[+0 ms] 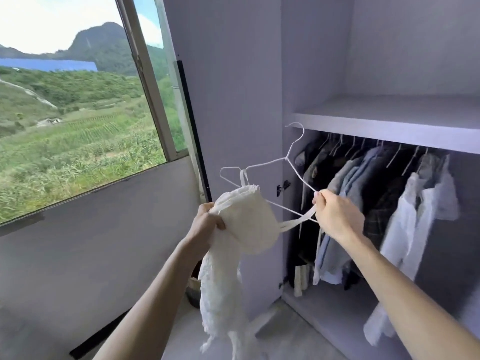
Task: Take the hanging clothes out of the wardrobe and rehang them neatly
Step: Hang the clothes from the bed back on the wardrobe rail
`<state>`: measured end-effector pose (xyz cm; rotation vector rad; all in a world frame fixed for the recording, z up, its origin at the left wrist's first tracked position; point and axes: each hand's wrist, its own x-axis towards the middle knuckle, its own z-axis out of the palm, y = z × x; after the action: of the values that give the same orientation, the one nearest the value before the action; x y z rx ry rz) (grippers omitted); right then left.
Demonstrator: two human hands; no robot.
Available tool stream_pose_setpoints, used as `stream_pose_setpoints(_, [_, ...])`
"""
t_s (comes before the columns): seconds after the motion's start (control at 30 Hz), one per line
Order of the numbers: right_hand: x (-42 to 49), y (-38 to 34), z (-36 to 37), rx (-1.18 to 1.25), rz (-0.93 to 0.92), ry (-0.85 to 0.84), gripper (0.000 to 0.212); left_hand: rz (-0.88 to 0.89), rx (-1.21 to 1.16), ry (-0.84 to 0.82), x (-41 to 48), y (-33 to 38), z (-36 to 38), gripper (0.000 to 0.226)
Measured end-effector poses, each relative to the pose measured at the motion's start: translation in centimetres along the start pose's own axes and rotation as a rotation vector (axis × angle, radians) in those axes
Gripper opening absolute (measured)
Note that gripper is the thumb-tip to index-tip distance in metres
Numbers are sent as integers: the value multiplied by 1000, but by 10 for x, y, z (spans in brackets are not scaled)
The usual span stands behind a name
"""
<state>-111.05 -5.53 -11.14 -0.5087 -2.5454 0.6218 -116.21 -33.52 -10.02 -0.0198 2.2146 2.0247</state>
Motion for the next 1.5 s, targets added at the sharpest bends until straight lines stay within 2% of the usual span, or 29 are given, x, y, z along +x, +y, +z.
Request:
stream_pose_setpoints(0.07, [-14,25,4,-42,101,-52,35,-18,-127,-87,8,-2,20,37])
stream_pose_setpoints(0.13, [-24,49,5,-44,214,-74,35,-82,-254,-171,17,-4,41,28])
stream_pose_setpoints(0.4, [-75,128,-23,117,608,72,30,-158,-143,-362,44,-43,177,29])
stream_pose_setpoints(0.57, [-97,172,-42,155,766,110,25,-204,-178,-608,31,-33,284,31])
stream_pose_setpoints(0.7, [-106,199,-61,190,847,165,20,-204,-227,-756,14,-10,367,36])
stream_pose_setpoints(0.8, [-103,220,-72,260,892,275,25,-212,-217,-828,6,4,423,39])
stream_pose_setpoints(0.93, [-71,253,-78,353,940,369,23,-293,-224,-782,9,5,487,48])
stream_pose_setpoints(1.07, [-41,286,-72,465,993,406,28,-398,-278,-783,16,-12,532,61])
stream_pose_setpoints(1.13, [-29,298,-65,534,970,407,36,-426,-298,-837,15,-20,549,61])
stream_pose_setpoints(1.23, [-11,312,-49,509,968,367,48,-491,-282,-918,25,-31,570,58])
stream_pose_setpoints(1.3, [3,324,-37,474,973,365,34,-503,-245,-990,34,-34,581,55])
stream_pose_setpoints(1.4, [26,347,-22,407,1042,406,22,-363,-105,-1071,48,-33,588,53])
stream_pose_setpoints(1.43, [36,356,-17,399,1069,416,22,-242,10,-1097,54,-30,587,52])
stream_pose_setpoints(1.5, [57,371,-12,376,1112,417,24,153,363,-1080,71,-19,576,49])
